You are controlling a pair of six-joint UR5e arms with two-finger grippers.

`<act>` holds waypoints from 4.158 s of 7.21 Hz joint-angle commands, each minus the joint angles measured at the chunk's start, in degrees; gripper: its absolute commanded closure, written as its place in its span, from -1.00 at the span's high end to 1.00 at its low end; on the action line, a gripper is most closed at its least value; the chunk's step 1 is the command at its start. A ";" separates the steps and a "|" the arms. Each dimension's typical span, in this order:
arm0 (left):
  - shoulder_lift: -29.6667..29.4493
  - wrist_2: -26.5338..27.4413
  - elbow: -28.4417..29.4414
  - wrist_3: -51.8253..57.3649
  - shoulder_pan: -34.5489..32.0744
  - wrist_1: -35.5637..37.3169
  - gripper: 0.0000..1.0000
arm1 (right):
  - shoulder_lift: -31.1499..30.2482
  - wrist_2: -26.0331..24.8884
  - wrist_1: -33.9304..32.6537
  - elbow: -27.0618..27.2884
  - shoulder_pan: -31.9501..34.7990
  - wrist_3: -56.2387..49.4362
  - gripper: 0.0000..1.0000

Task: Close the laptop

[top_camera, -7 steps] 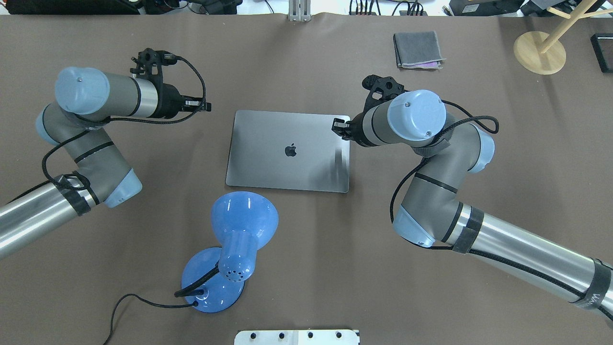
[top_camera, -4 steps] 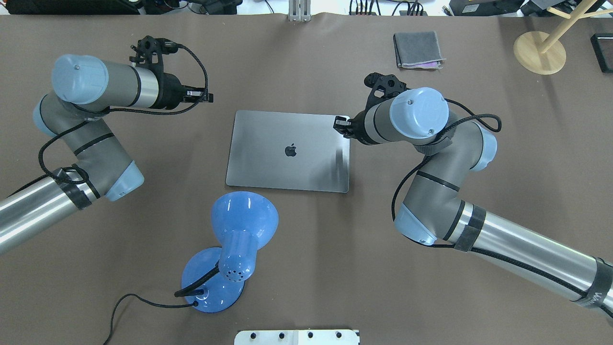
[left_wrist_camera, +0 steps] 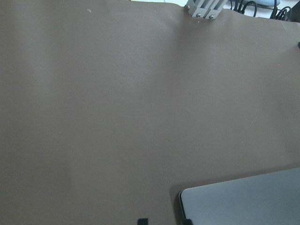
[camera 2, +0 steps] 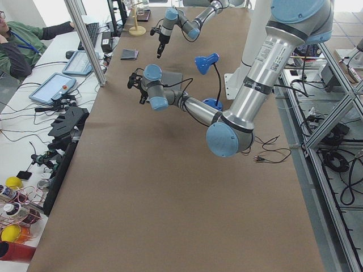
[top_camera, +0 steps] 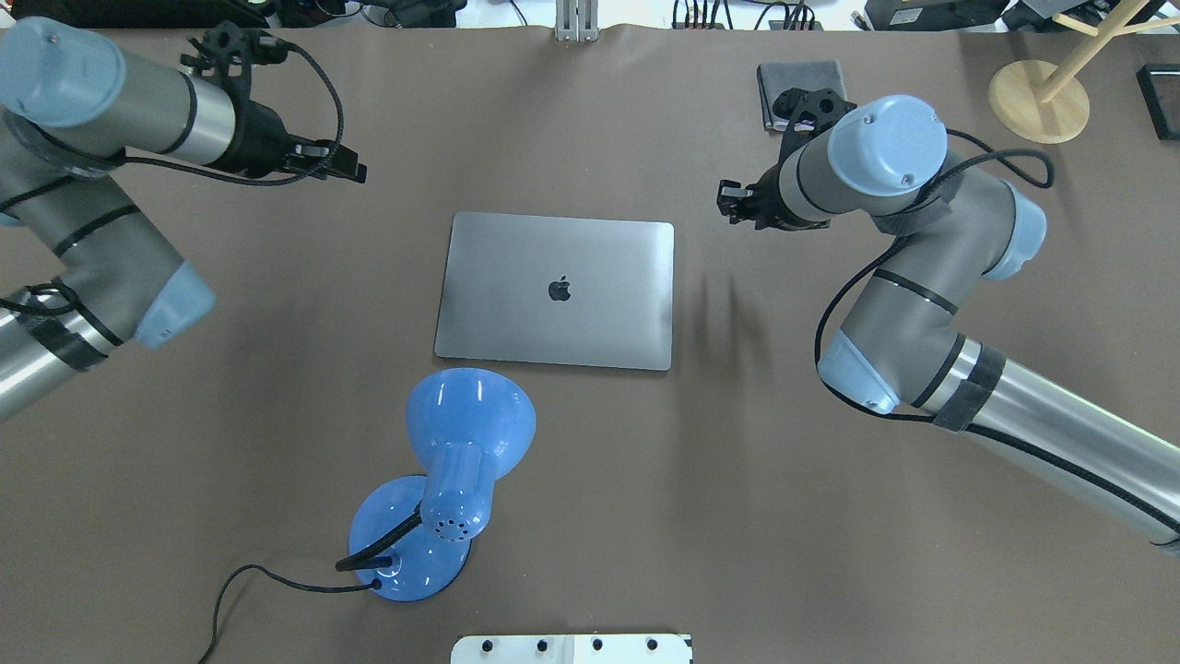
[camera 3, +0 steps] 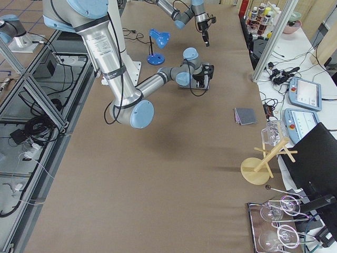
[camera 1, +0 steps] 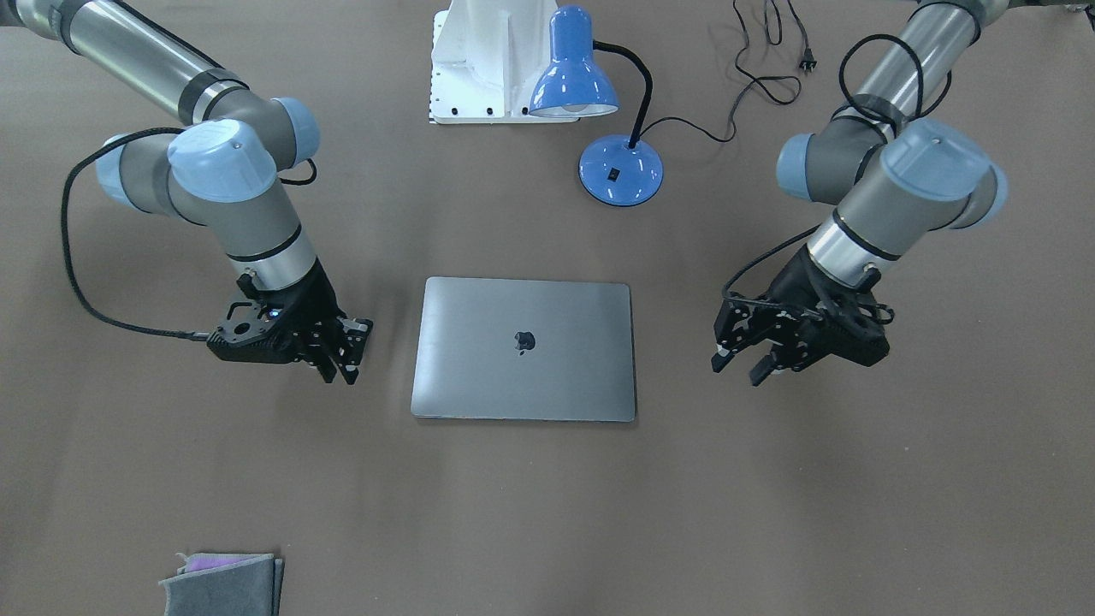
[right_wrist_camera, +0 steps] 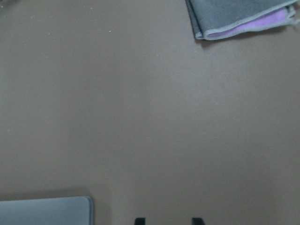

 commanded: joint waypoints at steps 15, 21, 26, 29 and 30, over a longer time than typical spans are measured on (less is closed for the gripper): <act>22.10 -10.53 -13.82 71.93 -40.11 62.72 0.99 | -40.57 20.14 -32.76 18.07 47.31 -71.89 1.00; 22.26 -10.53 -18.84 72.46 -39.93 65.04 0.99 | -41.44 21.55 -33.19 18.10 47.13 -71.80 1.00; 22.35 -10.53 -18.93 72.46 -40.02 65.04 0.99 | -41.35 21.55 -33.10 18.19 46.96 -71.80 1.00; 22.35 -10.44 -19.01 72.55 -40.02 65.04 0.99 | -41.35 21.55 -32.40 18.10 46.78 -71.72 1.00; 22.44 -10.44 -19.01 72.46 -40.02 65.04 0.99 | -41.35 21.55 -32.40 18.10 46.69 -71.72 1.00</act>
